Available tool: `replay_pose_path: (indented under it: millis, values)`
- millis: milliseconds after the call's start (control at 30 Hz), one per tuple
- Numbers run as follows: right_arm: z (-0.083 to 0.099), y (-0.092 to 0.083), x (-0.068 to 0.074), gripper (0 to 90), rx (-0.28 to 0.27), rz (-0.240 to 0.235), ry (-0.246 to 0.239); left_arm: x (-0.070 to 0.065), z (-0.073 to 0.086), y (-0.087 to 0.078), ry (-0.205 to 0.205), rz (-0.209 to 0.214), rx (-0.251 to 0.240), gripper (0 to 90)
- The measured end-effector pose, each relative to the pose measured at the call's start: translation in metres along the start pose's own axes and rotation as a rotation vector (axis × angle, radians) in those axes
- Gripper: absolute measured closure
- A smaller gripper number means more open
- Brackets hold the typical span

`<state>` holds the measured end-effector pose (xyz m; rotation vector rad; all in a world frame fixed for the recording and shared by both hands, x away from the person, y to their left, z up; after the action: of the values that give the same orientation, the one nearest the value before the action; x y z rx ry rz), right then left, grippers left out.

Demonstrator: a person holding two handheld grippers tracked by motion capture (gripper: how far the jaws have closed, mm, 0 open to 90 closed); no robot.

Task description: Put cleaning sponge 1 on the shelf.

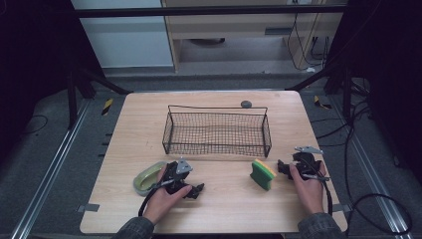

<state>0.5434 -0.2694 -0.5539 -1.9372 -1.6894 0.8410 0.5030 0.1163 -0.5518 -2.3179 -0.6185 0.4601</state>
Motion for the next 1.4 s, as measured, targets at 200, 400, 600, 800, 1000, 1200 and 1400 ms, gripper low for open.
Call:
replay_pose_path:
  millis: [200, 400, 600, 800, 1000, 1200, 1400]
  values:
    - [0.000, 0.000, 0.001, 0.7, 0.000, -0.006, -0.005, -0.001, -0.002, -0.006, 0.002, 0.027, -0.001, 3.2]
    - [0.001, -0.002, 0.005, 0.7, -0.006, -0.014, -0.024, -0.010, -0.017, -0.025, 0.050, 0.035, -0.070, 4.7]
    - [0.002, -0.003, 0.005, 0.8, -0.007, -0.021, -0.026, -0.009, -0.021, -0.049, 0.045, 0.004, -0.127, 5.3]
    - [0.002, -0.003, 0.004, 0.8, -0.011, -0.034, -0.041, 0.014, -0.025, -0.077, -0.044, -0.014, -0.111, 6.7]
    - [0.003, -0.004, 0.004, 0.8, -0.011, -0.046, -0.043, 0.039, -0.013, -0.108, -0.069, -0.077, -0.008, 7.0]
    - [0.005, -0.007, 0.006, 0.8, -0.016, -0.061, -0.057, 0.050, 0.008, -0.127, -0.097, -0.118, 0.065, 6.0]
    - [0.006, -0.009, 0.006, 0.8, -0.003, -0.066, -0.068, 0.046, 0.011, -0.139, -0.077, -0.091, 0.117, 8.5]
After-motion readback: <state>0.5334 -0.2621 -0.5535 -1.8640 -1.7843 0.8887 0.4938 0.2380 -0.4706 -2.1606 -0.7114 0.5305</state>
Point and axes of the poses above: each handheld gripper's, and its own axes: y roughly forward along the jaws, z roughly out of its underside, x roughly to its left, the point moved 6 cm from there along y, roughly forward along the jaws, and after that the axes turned 14 degrees about z, right-handed, at the moved point
